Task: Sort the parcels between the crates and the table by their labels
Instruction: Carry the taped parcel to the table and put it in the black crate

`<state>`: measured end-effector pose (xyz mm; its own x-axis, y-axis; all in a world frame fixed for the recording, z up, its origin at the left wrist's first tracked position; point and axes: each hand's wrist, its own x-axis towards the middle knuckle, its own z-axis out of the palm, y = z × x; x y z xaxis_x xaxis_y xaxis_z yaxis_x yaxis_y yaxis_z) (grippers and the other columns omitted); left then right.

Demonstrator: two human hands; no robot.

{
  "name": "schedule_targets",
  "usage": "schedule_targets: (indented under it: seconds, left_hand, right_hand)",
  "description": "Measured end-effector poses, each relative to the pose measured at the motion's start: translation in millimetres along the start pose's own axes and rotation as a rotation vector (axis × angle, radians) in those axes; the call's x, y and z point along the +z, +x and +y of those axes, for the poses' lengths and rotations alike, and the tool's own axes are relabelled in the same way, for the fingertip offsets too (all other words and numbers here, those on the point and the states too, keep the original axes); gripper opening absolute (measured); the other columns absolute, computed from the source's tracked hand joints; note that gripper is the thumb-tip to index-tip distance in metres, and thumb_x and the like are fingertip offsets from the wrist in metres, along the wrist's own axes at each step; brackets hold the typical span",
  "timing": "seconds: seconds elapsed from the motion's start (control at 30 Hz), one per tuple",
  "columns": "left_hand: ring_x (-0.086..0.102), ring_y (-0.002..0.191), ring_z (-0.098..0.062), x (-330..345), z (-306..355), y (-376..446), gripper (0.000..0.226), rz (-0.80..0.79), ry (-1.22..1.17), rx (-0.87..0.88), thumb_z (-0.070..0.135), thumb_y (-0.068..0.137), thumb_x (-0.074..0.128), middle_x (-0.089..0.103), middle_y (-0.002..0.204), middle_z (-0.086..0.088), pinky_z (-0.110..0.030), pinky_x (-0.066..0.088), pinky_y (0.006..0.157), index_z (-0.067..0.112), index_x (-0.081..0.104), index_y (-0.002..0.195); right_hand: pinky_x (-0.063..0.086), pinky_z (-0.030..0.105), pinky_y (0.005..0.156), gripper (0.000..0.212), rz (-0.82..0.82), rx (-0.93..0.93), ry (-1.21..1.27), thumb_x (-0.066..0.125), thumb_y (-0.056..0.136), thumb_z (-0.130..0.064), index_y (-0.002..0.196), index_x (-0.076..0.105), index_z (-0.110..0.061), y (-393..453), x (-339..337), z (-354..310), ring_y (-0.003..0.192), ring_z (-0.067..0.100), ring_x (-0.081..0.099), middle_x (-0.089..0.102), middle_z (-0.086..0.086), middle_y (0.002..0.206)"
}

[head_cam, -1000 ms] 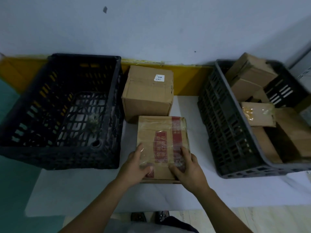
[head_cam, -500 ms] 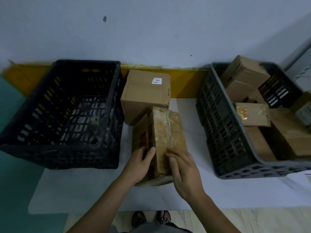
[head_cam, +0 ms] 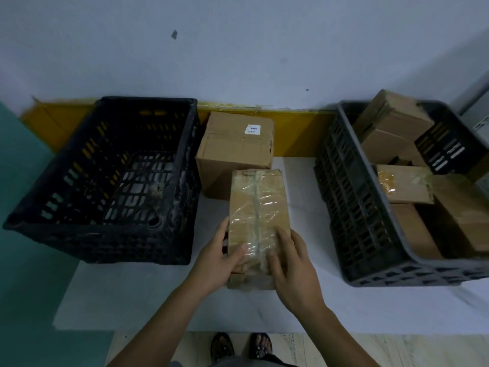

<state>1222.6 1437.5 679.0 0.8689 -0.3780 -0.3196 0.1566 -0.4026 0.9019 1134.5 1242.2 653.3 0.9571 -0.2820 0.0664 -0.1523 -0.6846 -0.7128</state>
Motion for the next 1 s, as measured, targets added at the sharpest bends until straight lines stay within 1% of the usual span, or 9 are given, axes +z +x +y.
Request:
schedule_targets:
  seconds: [0.17,0.33,0.43,0.5,0.6,0.67,0.73,0.83,1.0]
  left_hand:
    - [0.041,0.151,-0.008,0.0,-10.5,0.7,0.074,0.001,0.121,0.071,0.058,0.103,0.059,0.034,0.169,0.018,-0.045,0.042,0.122,0.066,0.012,0.159]
    - [0.028,0.153,0.000,-2.6,-12.6,3.2,0.070,-0.016,0.183,0.070,0.055,0.107,0.054,0.024,0.171,0.021,-0.035,0.036,0.124,0.062,0.011,0.162]
    - [0.033,0.139,0.015,-3.3,-10.5,5.7,0.073,-0.058,0.180,0.042,0.047,0.108,0.056,0.025,0.161,0.029,-0.009,0.033,0.109,0.055,0.011,0.165]
    - [0.036,0.137,0.015,-4.3,-8.2,6.4,0.074,-0.080,0.174,0.033,0.044,0.109,0.057,0.028,0.156,0.031,-0.001,0.033,0.102,0.050,0.011,0.167]
    - [0.019,0.157,-0.003,-6.7,-7.3,8.1,0.076,-0.044,0.240,0.095,0.044,0.108,0.058,0.013,0.172,0.023,-0.028,0.028,0.125,0.054,0.010,0.165]
    - [-0.002,0.160,-0.005,-7.1,-1.5,9.3,0.078,0.004,0.400,0.174,0.028,0.109,0.057,-0.010,0.175,0.023,-0.033,0.018,0.126,0.054,0.009,0.165]
    - [-0.008,0.162,-0.010,-5.5,5.9,11.0,0.075,0.005,0.575,0.261,0.017,0.109,0.048,-0.008,0.176,0.021,-0.041,0.014,0.132,0.047,0.013,0.168]
    - [-0.001,0.163,-0.016,-5.0,8.2,12.8,0.063,0.035,0.651,0.216,0.058,0.110,0.034,0.007,0.176,0.015,-0.052,0.020,0.131,0.039,0.019,0.168]
    - [0.004,0.163,-0.020,-3.7,8.2,11.8,0.106,0.081,0.676,0.131,0.101,0.079,0.030,0.005,0.175,0.012,-0.059,0.022,0.128,0.044,0.006,0.166]
  right_hand:
    - [0.060,0.031,0.086,0.075,-0.080,0.142,0.075,0.050,0.107,-0.060,0.167,0.006,-0.050,-1.5,7.8,1.7,0.101,0.003,0.065,0.050,-0.009,0.157]
    - [0.062,0.034,0.079,0.084,-0.057,0.202,0.054,0.053,0.105,-0.061,0.169,0.003,-0.039,-0.2,9.7,-2.4,0.093,0.006,0.072,0.068,-0.007,0.137]
    - [0.061,0.026,0.075,0.075,-0.008,0.191,0.076,0.059,0.103,-0.058,0.164,0.022,-0.035,-1.2,2.5,-5.8,0.086,-0.003,0.070,0.068,-0.021,0.120]
    - [0.064,0.033,0.076,0.066,0.034,0.166,0.092,0.061,0.099,-0.063,0.155,0.034,-0.039,1.1,1.7,-3.9,0.090,-0.001,0.072,0.069,-0.019,0.124]
    - [0.064,0.039,0.083,0.062,0.038,0.156,0.103,0.055,0.099,-0.067,0.152,0.039,-0.040,6.2,4.8,-0.7,0.105,0.005,0.070,0.065,-0.018,0.132]
    - [0.059,0.037,0.097,0.060,0.006,0.118,0.117,0.045,0.104,-0.068,0.156,0.039,-0.039,6.6,5.7,-0.2,0.122,0.005,0.063,0.059,-0.018,0.143]
    - [0.050,0.034,0.109,0.060,-0.054,0.062,0.160,0.035,0.107,-0.070,0.158,0.043,-0.039,5.0,4.4,1.3,0.134,0.002,0.053,0.054,-0.021,0.150]
    - [0.047,0.038,0.115,0.058,-0.098,0.013,0.162,0.029,0.110,-0.068,0.151,0.058,-0.038,9.3,5.2,9.5,0.138,0.005,0.053,0.057,-0.021,0.149]
    - [0.047,0.045,0.115,0.054,-0.134,0.024,0.011,0.032,0.108,-0.072,0.154,0.050,-0.049,13.0,19.9,27.6,0.143,0.013,0.046,0.046,-0.012,0.159]
